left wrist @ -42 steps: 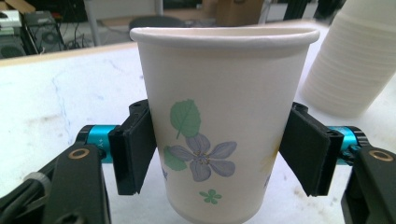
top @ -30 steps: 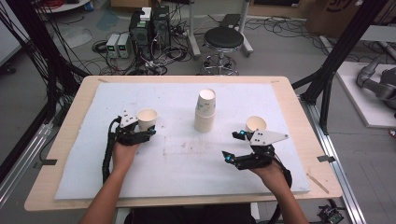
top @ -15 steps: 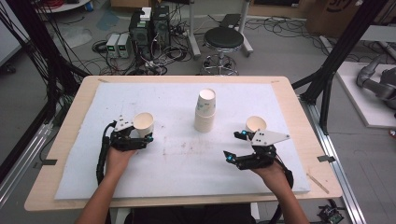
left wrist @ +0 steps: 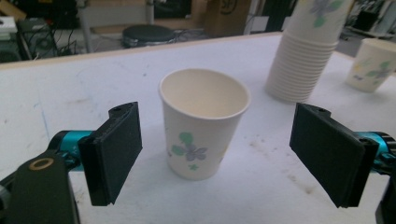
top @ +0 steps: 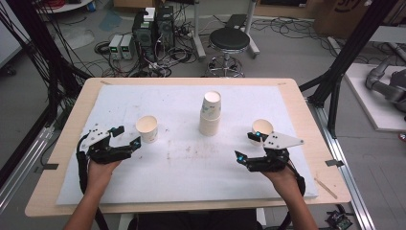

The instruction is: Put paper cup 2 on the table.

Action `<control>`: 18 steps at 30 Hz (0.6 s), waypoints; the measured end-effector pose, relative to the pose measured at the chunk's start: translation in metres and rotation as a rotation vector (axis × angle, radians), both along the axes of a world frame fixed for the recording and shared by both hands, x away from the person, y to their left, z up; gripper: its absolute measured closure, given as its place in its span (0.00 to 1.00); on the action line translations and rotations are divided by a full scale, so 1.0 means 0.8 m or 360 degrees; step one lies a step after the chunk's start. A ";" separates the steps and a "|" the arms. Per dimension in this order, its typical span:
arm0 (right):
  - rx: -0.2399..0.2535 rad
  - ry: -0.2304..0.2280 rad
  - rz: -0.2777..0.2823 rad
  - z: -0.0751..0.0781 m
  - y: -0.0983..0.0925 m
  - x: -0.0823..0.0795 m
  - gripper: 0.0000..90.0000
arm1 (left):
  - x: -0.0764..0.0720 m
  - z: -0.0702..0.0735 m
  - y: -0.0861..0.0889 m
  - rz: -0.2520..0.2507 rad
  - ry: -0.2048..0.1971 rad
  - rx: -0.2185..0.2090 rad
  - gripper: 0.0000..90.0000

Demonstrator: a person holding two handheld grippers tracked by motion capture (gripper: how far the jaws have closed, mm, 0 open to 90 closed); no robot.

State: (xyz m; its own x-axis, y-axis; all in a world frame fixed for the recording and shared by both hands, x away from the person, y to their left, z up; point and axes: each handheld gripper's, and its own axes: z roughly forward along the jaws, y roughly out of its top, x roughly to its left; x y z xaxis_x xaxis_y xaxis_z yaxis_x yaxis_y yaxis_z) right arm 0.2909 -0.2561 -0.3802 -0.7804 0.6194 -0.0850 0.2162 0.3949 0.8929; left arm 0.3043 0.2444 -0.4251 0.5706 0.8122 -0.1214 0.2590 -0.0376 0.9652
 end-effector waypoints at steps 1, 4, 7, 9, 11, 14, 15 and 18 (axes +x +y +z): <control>-0.0003 -0.0017 -0.0020 0.000 -0.002 -0.001 0.24 | -0.004 0.002 -0.001 -0.0017 -0.0021 -0.0001 0.19; 0.0009 -0.0024 -0.0082 0.000 -0.009 -0.005 0.24 | -0.012 0.008 -0.007 -0.0083 -0.0067 -0.0019 0.19; 0.0020 -0.0028 -0.0131 -0.001 -0.018 -0.007 0.24 | -0.017 0.013 -0.011 -0.0133 -0.0106 -0.0014 0.19; 0.0019 -0.0039 -0.0157 -0.002 -0.024 -0.009 0.24 | -0.018 0.015 -0.014 -0.0158 -0.0117 -0.0035 0.19; 0.0022 -0.0043 -0.0169 -0.002 -0.028 -0.011 0.24 | -0.020 0.016 -0.016 -0.0168 -0.0128 -0.0050 0.19; 0.0036 -0.0041 -0.0191 -0.003 -0.033 -0.016 0.24 | -0.024 0.018 -0.020 -0.0195 -0.0146 -0.0062 0.19; 0.0027 -0.0055 -0.0190 -0.003 -0.035 -0.017 0.24 | -0.026 0.018 -0.021 -0.0205 -0.0155 -0.0055 0.19; 0.0031 -0.0063 -0.0201 -0.002 -0.038 -0.022 0.24 | -0.030 0.020 -0.023 -0.0213 -0.0170 -0.0055 0.19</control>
State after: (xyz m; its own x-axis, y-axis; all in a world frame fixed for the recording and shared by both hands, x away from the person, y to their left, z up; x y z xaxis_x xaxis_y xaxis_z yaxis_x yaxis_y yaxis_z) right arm 0.2734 -0.2861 -0.3821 -0.6925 0.7143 -0.1009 0.2278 0.3491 0.9090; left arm 0.2804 0.2259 -0.4093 0.6846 0.7244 -0.0807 0.1499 -0.0315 0.9882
